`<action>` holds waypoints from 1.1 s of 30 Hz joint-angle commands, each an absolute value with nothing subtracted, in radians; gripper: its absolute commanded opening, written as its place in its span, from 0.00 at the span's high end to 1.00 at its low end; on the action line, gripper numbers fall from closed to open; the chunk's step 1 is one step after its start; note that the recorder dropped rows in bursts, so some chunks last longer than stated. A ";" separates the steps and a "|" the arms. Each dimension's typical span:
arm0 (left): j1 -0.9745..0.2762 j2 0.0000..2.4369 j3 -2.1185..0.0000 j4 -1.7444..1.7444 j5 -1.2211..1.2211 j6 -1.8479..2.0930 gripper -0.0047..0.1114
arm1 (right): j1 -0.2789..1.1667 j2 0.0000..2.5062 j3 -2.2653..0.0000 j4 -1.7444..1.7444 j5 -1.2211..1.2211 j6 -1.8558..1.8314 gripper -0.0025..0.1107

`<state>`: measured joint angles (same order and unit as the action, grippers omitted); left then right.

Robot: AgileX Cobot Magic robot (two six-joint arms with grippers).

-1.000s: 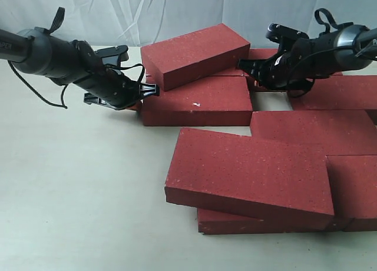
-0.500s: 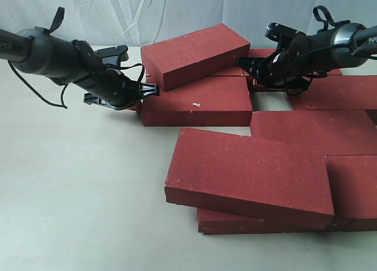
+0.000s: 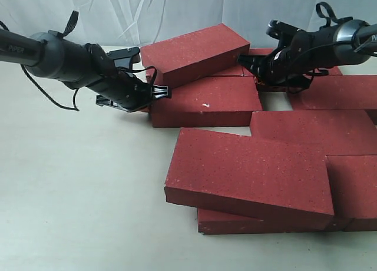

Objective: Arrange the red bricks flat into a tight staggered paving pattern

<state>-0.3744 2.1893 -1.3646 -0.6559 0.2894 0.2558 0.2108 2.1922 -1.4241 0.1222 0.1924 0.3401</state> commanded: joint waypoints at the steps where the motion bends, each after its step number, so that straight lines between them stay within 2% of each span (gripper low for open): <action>1: -0.379 2.194 -1.363 -0.704 0.265 0.258 0.96 | 0.192 2.120 -1.434 0.122 0.214 0.341 0.98; 10: -0.419 2.194 -1.363 -0.736 0.246 0.258 0.96 | 0.168 2.016 -1.434 0.102 0.333 0.341 0.98; 20: -0.465 2.199 -1.407 -0.775 0.246 0.258 0.96 | 0.168 1.906 -1.434 0.082 0.597 0.203 0.98; 33: -0.548 2.280 -1.530 -0.818 0.310 0.258 0.96 | 0.168 1.862 -1.434 0.077 0.645 0.185 0.98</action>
<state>-0.5176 2.2780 -1.5087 -0.7978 0.2764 0.2573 0.1735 1.8712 -1.4284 0.0892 0.6438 0.1951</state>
